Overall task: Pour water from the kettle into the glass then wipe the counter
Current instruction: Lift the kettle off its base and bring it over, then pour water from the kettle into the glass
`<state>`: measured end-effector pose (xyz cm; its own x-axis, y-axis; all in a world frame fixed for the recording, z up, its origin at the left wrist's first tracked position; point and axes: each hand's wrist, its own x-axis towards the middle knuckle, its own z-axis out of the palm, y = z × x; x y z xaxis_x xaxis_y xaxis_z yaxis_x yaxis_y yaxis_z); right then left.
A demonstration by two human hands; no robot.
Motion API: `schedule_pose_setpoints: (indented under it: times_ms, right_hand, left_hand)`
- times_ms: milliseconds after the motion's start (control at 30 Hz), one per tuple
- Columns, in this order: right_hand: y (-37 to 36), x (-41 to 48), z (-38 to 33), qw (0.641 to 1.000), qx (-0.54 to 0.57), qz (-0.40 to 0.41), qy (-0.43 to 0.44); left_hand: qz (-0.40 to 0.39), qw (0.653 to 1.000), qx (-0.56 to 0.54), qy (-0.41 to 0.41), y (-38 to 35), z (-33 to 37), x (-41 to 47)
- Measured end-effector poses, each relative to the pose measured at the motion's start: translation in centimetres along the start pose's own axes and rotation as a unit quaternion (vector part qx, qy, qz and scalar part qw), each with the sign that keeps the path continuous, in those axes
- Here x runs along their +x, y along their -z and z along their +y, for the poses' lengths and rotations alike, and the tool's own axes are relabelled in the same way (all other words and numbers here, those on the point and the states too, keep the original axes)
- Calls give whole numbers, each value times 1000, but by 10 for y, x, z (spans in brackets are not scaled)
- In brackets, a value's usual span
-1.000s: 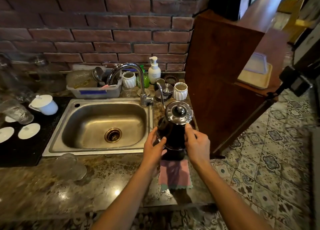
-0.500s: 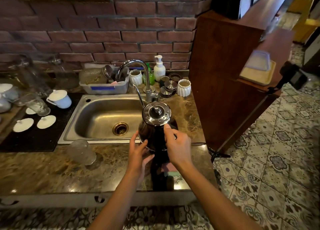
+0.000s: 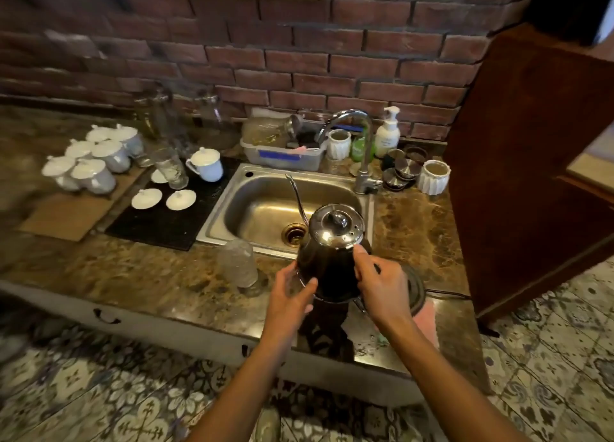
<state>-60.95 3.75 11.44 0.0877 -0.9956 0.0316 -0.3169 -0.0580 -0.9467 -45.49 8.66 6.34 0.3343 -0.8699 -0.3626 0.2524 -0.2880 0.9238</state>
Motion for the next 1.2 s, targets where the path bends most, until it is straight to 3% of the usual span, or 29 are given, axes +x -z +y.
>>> schedule_pose_setpoints:
  times_ms: [200,600,1200]
  right_hand:
    - [-23,-9,-6,999,-3,-37,-22]
    - [-78,-18,-34,995,-61,-8,-80]
    - [-54,-10,-58,952,-267,-93,-121]
  left_hand:
    - [-1,998,63,6,53,3,-5]
    - [-133,984,118,21,133,13,18]
    - [-229,964,42,131,113,13,-5]
